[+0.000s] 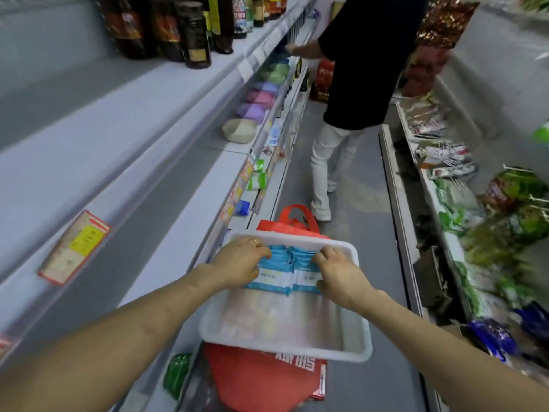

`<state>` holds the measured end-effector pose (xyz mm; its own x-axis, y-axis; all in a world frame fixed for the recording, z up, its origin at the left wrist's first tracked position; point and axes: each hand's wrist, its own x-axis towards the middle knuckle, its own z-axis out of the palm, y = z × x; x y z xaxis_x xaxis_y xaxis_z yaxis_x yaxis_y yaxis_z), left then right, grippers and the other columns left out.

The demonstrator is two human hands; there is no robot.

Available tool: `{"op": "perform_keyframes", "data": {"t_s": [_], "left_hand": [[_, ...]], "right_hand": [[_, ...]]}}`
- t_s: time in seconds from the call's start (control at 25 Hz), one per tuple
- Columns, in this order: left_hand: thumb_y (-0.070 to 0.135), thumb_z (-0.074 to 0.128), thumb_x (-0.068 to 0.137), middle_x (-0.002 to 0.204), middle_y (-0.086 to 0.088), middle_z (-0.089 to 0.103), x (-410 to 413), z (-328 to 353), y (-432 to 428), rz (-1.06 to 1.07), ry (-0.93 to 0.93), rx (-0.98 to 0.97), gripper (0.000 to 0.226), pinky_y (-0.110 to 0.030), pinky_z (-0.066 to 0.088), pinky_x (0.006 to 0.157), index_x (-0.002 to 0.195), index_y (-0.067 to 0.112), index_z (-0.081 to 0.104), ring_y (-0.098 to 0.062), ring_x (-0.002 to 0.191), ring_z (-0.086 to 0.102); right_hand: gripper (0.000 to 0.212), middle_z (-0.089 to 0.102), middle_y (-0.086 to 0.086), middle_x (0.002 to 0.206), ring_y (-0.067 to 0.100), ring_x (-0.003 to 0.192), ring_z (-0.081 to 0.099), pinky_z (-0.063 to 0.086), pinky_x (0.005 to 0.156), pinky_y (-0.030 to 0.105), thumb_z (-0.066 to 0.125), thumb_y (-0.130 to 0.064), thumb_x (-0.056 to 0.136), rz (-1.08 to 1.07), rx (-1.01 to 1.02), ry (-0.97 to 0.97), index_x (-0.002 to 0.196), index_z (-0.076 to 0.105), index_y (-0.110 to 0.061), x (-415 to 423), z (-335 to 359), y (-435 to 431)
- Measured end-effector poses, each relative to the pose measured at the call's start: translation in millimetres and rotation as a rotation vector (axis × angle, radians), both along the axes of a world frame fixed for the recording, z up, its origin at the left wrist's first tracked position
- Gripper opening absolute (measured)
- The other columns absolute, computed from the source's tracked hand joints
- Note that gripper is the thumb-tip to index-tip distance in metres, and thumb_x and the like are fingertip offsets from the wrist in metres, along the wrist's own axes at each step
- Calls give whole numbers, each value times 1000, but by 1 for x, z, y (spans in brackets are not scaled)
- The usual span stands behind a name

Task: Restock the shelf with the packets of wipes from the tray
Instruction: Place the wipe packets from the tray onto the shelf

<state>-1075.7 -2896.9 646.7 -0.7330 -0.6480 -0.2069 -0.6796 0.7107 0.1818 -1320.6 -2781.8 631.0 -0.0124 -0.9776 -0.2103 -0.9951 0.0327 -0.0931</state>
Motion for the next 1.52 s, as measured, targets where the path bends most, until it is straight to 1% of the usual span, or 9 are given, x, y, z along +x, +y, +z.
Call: {"op": "perform_keyframes", "data": {"t_s": [0.24,0.44,0.68,0.92,1.08,1.24,1.32,1.4,1.52], "left_hand": [[29,66,86,135,-2,46,-8,-31,9,-47,-101,-149,60,-42,40,103,141,28,43,-26,126,46],[22,70,73,130,-9,50,-22,-52,26,-20,-98,-299,68,-43,39,96,136,20,46,-30,116,48],[9,70,65,125,-13,56,-29,-63,32,1,-55,-362,59,-43,43,89,121,15,53,-32,107,51],[6,63,75,118,-10,57,-27,-64,38,-24,0,-415,41,-43,46,87,114,15,54,-31,102,53],[4,63,76,97,-4,57,-20,-61,37,-78,1,-364,35,-39,48,77,105,18,47,-25,86,52],[3,64,81,87,-1,53,-9,-45,32,-129,-42,-229,43,-35,40,58,104,21,33,-22,69,53],[2,56,87,91,-3,53,-2,-37,25,-142,-81,-100,37,-36,36,59,106,23,32,-24,74,51],[3,54,90,95,3,56,5,-31,15,-162,-106,2,29,-32,37,63,102,26,42,-22,81,55],[5,57,92,104,12,63,11,-10,4,-111,-99,81,29,-26,45,76,105,31,62,-14,93,59]], "right_hand": [[34,57,13,99,36,86,58,50,72,48,66,-8,68,10,-128,193,101,59,-11,3,-23,5],[37,55,11,107,33,94,55,48,78,47,64,-6,74,-10,-106,266,109,55,-13,15,-25,6],[45,52,11,114,31,99,52,48,84,47,66,-5,78,-5,-109,288,118,50,-13,16,-24,2],[27,57,7,103,30,91,57,47,79,45,59,-9,86,53,-120,255,111,50,-16,11,-28,6],[11,61,6,100,28,88,58,43,77,39,44,-17,97,155,-113,57,105,38,-20,2,-20,10],[28,50,1,90,24,78,50,44,70,34,55,-22,94,244,-18,-114,98,27,-23,-10,-9,11],[26,52,-2,92,24,81,51,50,73,38,61,-18,89,263,22,-141,95,36,-23,-17,-6,8],[23,58,-3,102,23,91,57,52,82,39,61,-7,85,277,71,-142,97,50,-24,-26,-1,2],[46,62,-7,119,19,106,61,51,85,31,54,3,82,310,91,-111,113,64,-30,-33,20,-13]]}}
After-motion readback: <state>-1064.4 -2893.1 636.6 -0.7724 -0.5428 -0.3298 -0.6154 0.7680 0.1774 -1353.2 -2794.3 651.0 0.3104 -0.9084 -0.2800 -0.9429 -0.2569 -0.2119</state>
